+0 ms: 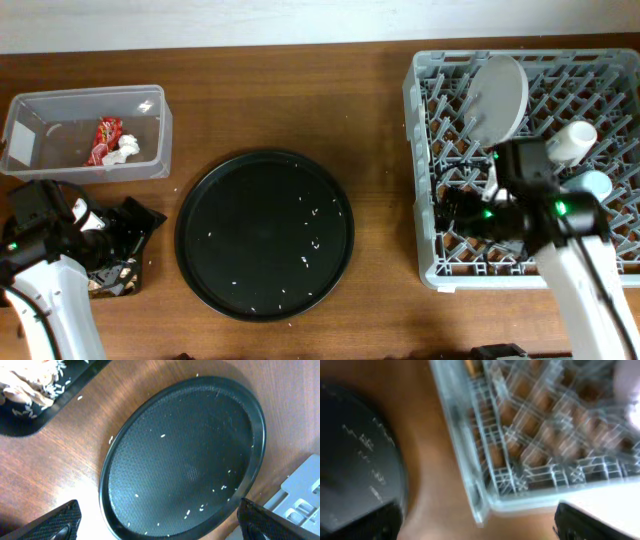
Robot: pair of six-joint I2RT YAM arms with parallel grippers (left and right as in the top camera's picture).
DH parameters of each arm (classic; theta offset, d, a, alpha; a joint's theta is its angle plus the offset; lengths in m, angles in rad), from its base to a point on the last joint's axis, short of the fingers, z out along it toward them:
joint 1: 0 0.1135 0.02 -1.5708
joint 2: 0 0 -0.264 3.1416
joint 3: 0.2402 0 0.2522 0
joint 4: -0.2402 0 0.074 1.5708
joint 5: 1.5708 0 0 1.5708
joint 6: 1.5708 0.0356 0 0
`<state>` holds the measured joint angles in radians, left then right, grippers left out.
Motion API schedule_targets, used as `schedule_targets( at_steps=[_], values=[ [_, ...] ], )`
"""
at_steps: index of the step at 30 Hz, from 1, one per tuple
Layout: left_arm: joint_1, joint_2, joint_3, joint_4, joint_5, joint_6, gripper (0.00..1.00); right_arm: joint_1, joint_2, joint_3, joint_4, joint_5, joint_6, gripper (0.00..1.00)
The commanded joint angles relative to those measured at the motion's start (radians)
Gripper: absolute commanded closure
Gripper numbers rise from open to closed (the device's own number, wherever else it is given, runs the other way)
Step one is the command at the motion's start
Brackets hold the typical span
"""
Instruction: Sort waste into correct bins and load items into the dishwasher rack
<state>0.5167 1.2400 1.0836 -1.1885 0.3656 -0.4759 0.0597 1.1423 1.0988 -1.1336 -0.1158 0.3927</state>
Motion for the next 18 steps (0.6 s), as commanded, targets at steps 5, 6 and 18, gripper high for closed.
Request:
schedule_targets(
  at_steps=[5, 6, 18],
  values=[
    [-0.002, 0.0, 0.0, -0.001, 0.004, -0.005, 0.01, 0.006, -0.682, -0.516, 0.467, -0.024, 0.005, 0.01],
    [-0.002, 0.0, 0.0, -0.001, 0.004, -0.005, 0.01, 0.005, -0.758, -0.576, 0.513, -0.023, 0.005, 0.01],
    [-0.002, 0.0, 0.0, -0.001, 0.004, -0.005, 0.01, -0.08, -1.139, -1.093, 1.122, -0.029, 0.005, 0.01]
  ],
)
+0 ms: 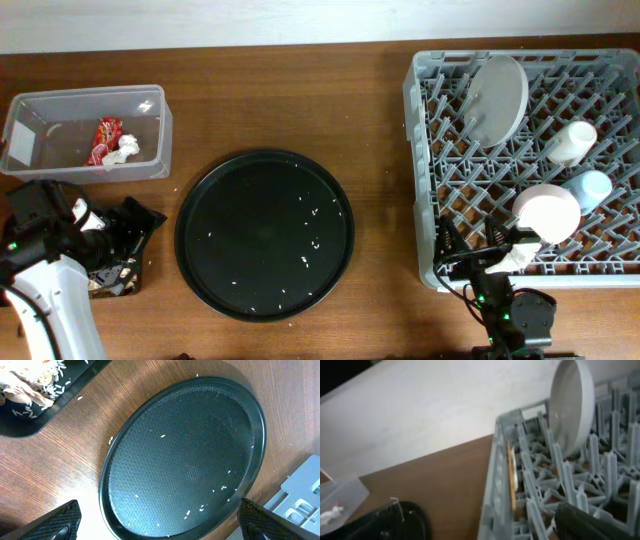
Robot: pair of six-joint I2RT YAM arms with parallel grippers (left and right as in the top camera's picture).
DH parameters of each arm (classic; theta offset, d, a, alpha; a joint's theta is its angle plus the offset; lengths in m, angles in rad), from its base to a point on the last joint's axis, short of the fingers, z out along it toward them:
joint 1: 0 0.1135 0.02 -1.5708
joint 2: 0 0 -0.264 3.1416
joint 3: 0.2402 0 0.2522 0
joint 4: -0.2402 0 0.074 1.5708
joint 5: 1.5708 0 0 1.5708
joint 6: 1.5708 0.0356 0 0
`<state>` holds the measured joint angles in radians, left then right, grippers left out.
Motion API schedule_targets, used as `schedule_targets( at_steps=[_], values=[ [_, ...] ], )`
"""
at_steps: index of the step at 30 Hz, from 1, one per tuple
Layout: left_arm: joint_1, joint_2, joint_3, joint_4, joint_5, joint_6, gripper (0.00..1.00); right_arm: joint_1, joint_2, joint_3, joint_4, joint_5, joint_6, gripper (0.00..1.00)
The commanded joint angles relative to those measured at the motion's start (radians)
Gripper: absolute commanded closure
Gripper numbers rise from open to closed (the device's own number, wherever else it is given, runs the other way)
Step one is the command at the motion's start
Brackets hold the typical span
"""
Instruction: Sort waste into correct bins and load items into the dishwasher rack
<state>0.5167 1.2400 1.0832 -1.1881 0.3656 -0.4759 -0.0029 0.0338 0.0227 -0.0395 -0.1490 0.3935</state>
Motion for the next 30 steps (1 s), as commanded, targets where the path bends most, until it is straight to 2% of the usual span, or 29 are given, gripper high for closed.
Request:
schedule_targets(
  at_steps=[1, 3, 6, 12, 14, 19, 30],
  values=[
    [-0.002, 0.0, 0.0, -0.001, 0.004, -0.005, 0.01, -0.019, -0.031, -0.017, 0.05, 0.044, 0.004, 0.01],
    [-0.002, 0.0, 0.0, -0.001, 0.004, -0.005, 0.01, -0.019, -0.031, -0.017, 0.058, 0.134, -0.01, 0.01],
    [-0.002, 0.0, 0.0, -0.001, 0.004, -0.005, 0.01, -0.019, -0.031, -0.017, -0.002, 0.135, -0.264, 0.01],
    [-0.002, 0.0, 0.0, -0.001, 0.004, -0.005, 0.01, -0.019, -0.031, -0.017, -0.04, 0.14, -0.531, 0.01],
    [-0.002, 0.0, 0.0, -0.001, 0.004, -0.005, 0.01, -0.018, -0.031, -0.017, -0.041, 0.142, -0.514, 0.02],
    [-0.002, 0.0, 0.0, -0.001, 0.004, -0.005, 0.01, -0.017, -0.031, -0.017, -0.042, 0.142, -0.332, 0.01],
    [-0.002, 0.0, 0.0, -0.001, 0.004, -0.005, 0.01, -0.017, -0.031, -0.017, -0.04, 0.142, -0.333, 0.01]
  ],
)
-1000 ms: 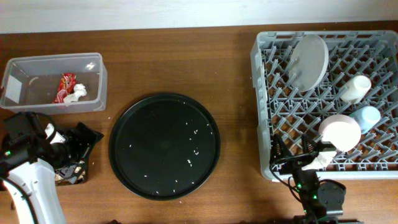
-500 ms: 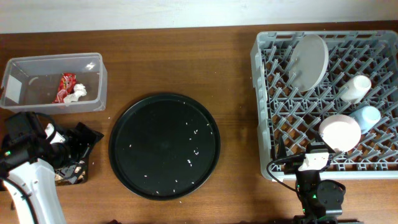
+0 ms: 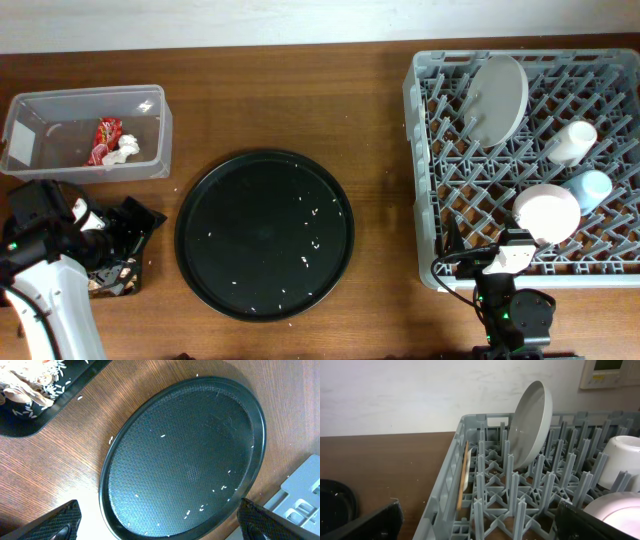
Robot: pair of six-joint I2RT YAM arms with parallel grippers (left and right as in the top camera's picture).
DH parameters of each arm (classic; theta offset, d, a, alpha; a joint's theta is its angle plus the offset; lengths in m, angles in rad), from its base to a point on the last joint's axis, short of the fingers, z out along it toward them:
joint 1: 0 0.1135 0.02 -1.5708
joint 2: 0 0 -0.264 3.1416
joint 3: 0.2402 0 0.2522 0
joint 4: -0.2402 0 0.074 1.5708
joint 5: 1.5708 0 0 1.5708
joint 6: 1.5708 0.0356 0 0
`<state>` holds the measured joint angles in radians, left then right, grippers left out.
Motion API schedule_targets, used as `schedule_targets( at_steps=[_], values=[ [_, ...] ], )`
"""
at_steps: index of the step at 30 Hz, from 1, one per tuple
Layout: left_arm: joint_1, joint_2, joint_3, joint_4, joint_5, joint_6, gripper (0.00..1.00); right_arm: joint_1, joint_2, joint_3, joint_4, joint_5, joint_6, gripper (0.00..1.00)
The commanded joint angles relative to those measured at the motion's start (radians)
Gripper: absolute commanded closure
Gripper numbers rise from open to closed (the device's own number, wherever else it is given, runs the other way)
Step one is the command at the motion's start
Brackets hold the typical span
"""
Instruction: Sort waste into correct bins and load items into the dishwasher rack
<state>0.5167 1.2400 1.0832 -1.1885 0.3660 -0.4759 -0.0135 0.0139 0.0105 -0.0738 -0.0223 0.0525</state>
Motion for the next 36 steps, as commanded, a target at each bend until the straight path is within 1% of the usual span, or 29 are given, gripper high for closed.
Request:
schedule_targets(
  at_steps=[1, 7, 10, 12, 13, 14, 16, 17, 19, 20, 21, 24, 25, 28, 32, 34, 35, 36],
  values=[
    [-0.002, 0.0, 0.0, -0.001, 0.003, -0.005, 0.01, -0.006, -0.011, -0.005, -0.005, 0.016, 0.008, 0.01],
    [-0.002, 0.0, 0.0, -0.001, 0.0, -0.004, 0.01, -0.006, -0.011, -0.005, -0.005, 0.016, 0.009, 0.01],
    [-0.002, 0.0, 0.0, -0.027, -0.105, 0.002, 0.01, -0.006, -0.011, -0.005, -0.005, 0.016, 0.008, 0.01],
    [-0.003, 0.0, -0.002, -0.046, -0.113, 0.002, 0.01, -0.006, -0.011, -0.005, -0.005, 0.016, 0.008, 0.01],
    [-0.005, -0.003, -0.008, -0.037, -0.113, 0.029, 0.01, -0.006, -0.011, -0.005, -0.005, 0.016, 0.008, 0.01],
    [-0.013, -0.021, -0.024, 0.006, -0.11, 0.088, 0.01, -0.006, -0.011, -0.005, -0.005, 0.016, 0.008, 0.01],
    [-0.064, -0.084, -0.1, 0.178, -0.074, 0.183, 0.01, -0.006, -0.011, -0.005, -0.005, 0.016, 0.009, 0.01],
    [-0.099, -0.129, -0.158, 0.296, -0.039, 0.217, 0.01, -0.006, -0.011, -0.005, -0.005, 0.016, 0.008, 0.01],
    [-0.2, -0.26, -0.332, 0.616, 0.073, 0.303, 0.01, -0.006, -0.011, -0.005, -0.005, 0.016, 0.008, 0.01],
    [-0.232, -0.301, -0.385, 0.706, 0.086, 0.327, 0.01, -0.006, -0.011, -0.005, -0.005, 0.016, 0.008, 0.01],
    [-0.296, -0.392, -0.5, 0.87, 0.083, 0.388, 0.01, -0.006, -0.011, -0.005, -0.005, 0.016, 0.009, 0.01],
    [-0.4, -0.61, -0.749, 1.156, 0.083, 0.509, 0.01, -0.006, -0.011, -0.005, -0.005, 0.016, 0.008, 0.01],
    [-0.416, -0.737, -0.893, 1.263, 0.084, 0.526, 0.01, -0.006, -0.011, -0.005, -0.005, 0.016, 0.008, 0.01],
    [-0.416, -0.841, -1.013, 1.336, 0.082, 0.526, 0.01, -0.006, -0.011, -0.005, -0.005, 0.016, 0.008, 0.01],
    [-0.426, -0.957, -1.074, 1.328, 0.071, 0.526, 0.01, -0.006, -0.011, -0.005, -0.005, 0.016, 0.008, 0.01],
    [-0.454, -1.025, -1.074, 1.241, -0.034, 0.526, 0.01, -0.006, -0.011, -0.005, -0.005, 0.016, 0.008, 0.01],
    [-0.47, -1.069, -1.074, 1.156, -0.109, 0.525, 0.01, -0.006, -0.011, -0.005, -0.005, 0.016, 0.008, 0.01],
    [-0.476, -1.089, -1.074, 1.119, -0.141, 0.517, 0.01, -0.006, -0.011, -0.005, -0.005, 0.016, 0.008, 0.01]
  ],
)
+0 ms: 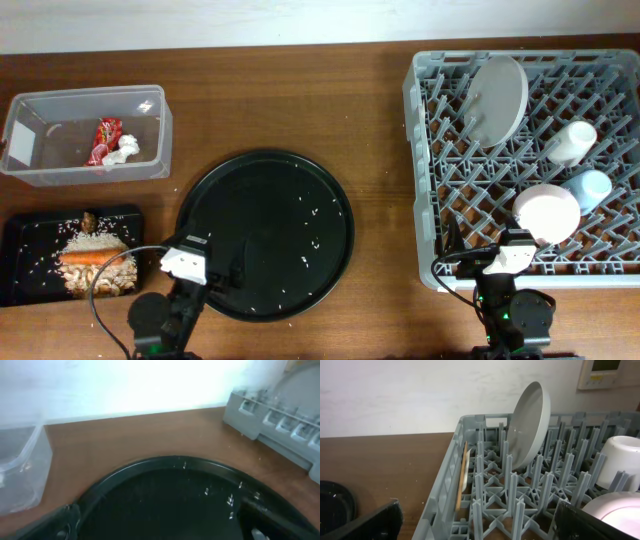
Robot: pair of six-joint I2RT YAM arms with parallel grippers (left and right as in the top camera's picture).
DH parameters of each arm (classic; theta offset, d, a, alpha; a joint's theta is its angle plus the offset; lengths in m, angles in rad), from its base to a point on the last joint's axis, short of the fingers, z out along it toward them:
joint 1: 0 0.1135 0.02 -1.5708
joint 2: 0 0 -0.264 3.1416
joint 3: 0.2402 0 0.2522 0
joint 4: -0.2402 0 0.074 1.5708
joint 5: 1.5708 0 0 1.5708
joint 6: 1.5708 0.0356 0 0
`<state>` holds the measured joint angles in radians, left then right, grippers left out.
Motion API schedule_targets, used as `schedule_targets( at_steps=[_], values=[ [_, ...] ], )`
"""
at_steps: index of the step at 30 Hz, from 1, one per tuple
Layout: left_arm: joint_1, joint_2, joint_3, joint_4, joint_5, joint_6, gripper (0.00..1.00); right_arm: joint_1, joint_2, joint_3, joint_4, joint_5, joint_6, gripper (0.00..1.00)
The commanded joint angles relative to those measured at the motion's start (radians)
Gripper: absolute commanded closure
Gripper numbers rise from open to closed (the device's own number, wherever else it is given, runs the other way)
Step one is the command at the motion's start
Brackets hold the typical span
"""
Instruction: Sort waste into correct bins and load items into the dishwasher rack
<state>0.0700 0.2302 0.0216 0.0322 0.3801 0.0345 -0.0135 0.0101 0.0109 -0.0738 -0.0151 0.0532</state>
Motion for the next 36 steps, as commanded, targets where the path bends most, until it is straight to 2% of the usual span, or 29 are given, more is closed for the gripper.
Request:
schedule_targets(
  at_steps=[1, 5, 8, 15, 36],
  values=[
    [-0.04, -0.095, -0.012, -0.095, -0.172, 0.004, 0.01, -0.006, -0.007, -0.005, -0.005, 0.008, 0.008, 0.02],
    [-0.064, -0.126, -0.012, -0.099, -0.251, 0.003, 0.01, -0.006, -0.007, -0.005, -0.005, 0.008, 0.008, 0.01],
    [-0.067, -0.222, -0.012, -0.106, -0.301, 0.004, 0.01, -0.006, -0.007, -0.005, -0.005, 0.008, 0.008, 0.01],
    [-0.092, -0.225, -0.013, -0.117, -0.391, 0.005, 0.01, -0.006, -0.007, -0.005, -0.005, 0.008, 0.008, 0.01],
    [-0.093, -0.224, -0.013, -0.116, -0.384, 0.015, 0.01, -0.006, -0.007, -0.005, -0.005, 0.008, 0.008, 0.01]
  ],
)
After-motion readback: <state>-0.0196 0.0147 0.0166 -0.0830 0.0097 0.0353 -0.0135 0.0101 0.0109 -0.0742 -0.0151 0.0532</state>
